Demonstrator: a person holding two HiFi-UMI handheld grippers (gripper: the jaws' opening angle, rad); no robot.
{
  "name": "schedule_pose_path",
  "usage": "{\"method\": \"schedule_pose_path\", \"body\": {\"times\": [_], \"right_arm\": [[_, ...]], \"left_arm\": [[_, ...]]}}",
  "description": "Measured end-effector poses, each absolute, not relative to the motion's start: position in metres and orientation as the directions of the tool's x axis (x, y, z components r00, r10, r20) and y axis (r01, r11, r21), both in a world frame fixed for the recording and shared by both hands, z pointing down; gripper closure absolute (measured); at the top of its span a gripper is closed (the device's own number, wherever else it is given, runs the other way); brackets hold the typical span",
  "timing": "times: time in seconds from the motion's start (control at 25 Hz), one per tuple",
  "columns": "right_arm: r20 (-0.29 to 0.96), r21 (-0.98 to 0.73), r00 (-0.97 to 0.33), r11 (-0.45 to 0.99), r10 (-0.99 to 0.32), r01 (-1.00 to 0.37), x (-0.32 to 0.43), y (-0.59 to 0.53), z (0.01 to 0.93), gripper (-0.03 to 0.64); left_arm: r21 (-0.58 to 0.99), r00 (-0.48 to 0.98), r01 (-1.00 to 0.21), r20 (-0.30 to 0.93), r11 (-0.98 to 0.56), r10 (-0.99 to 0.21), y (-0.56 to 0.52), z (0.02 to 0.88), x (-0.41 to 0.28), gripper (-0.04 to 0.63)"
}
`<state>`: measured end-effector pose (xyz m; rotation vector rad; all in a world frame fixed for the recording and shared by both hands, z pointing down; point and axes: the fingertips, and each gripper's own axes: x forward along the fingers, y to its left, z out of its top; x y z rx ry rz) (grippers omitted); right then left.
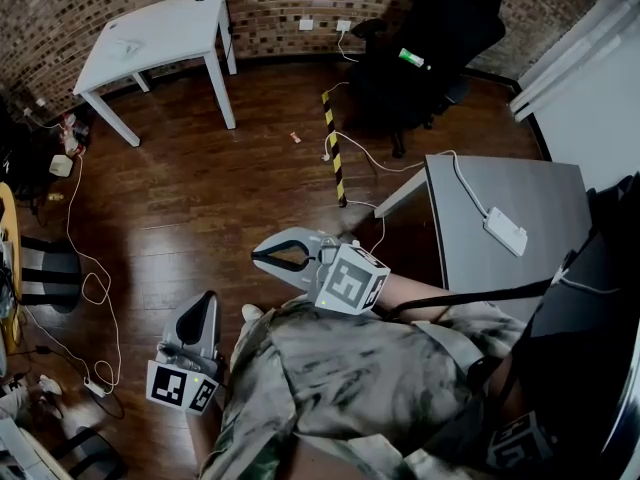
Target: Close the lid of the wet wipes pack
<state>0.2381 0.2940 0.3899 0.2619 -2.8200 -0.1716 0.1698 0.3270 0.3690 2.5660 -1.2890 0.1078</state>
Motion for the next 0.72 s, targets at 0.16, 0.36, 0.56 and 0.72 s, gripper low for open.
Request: {"method": "schedule_pose_path", "body": {"times": [0.16, 0.36, 0.56, 0.72], "right_arm": [[0.293, 0.150, -0.933, 0.974, -0.207, -0.169, 0.213, 0.285, 0.380, 0.611], [0.312, 0.143, -0.927, 0.975, -0.209, -0.172, 0.175, 0.285, 0.382, 0.611], [0.311, 0.148, -0.927, 0.974, -0.209, -0.170, 0.130, 0.285, 0.383, 0.611], [0.299, 0.163, -0.931, 0.973, -0.209, -0.166, 0.096, 0.289, 0.395, 0.611]], "left_arm": [[0.207, 0.614, -0.788, 0.183, -0.580, -0.768, 0.315, 0.367, 0.146, 0.595], [0.202, 0.625, -0.779, 0.182, -0.593, -0.759, 0.312, 0.366, 0.110, 0.595], [0.212, 0.625, -0.779, 0.193, -0.590, -0.756, 0.315, 0.369, 0.065, 0.595], [0.217, 0.625, -0.779, 0.203, -0.588, -0.754, 0.321, 0.379, 0.029, 0.595]]}}
